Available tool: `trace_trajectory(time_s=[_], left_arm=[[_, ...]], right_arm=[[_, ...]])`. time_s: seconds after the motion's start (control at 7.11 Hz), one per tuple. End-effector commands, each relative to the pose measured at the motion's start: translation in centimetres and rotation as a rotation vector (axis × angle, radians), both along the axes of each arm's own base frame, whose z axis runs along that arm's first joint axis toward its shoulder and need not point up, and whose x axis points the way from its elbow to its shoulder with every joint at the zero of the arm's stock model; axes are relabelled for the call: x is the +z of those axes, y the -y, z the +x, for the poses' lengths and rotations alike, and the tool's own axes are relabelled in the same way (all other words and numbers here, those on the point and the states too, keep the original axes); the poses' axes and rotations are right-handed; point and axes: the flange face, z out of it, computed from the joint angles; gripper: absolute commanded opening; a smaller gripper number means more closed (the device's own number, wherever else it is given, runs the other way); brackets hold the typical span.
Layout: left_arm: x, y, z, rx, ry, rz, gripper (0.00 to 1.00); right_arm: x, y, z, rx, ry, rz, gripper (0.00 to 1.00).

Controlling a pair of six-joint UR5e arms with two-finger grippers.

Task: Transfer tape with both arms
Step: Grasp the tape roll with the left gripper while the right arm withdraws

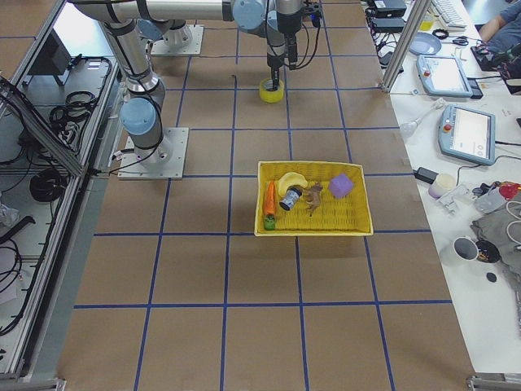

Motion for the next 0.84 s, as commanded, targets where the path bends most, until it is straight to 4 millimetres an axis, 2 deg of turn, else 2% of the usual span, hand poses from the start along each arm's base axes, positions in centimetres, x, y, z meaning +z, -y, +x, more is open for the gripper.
trace_trajectory(time_s=[0.0, 0.14, 0.28, 0.42, 0.56, 0.7], left_arm=[[0.8, 0.1, 0.3, 0.002, -0.002, -0.017, 0.00], [2.3, 0.4, 0.9, 0.010, -0.001, -0.030, 0.00], [5.2, 1.1, 3.5, 0.051, 0.004, -0.028, 0.00], [8.2, 2.6, 9.1, 0.068, 0.023, 0.015, 0.00], [11.5, 4.4, 17.3, 0.001, 0.031, 0.028, 0.00], [14.5, 5.8, 25.2, 0.018, 0.036, -0.020, 0.00]], right_arm=[[0.0, 0.0, 0.0, 0.000, 0.000, 0.004, 1.00], [0.0, -0.1, 0.1, 0.001, 0.000, 0.004, 1.00], [0.0, 0.0, 0.0, 0.000, 0.000, 0.004, 1.00], [0.1, 0.0, 0.0, 0.000, 0.000, 0.001, 1.00], [0.1, 0.0, 0.0, 0.000, 0.000, 0.001, 1.00], [0.1, 0.1, 0.0, 0.000, 0.000, 0.001, 1.00]])
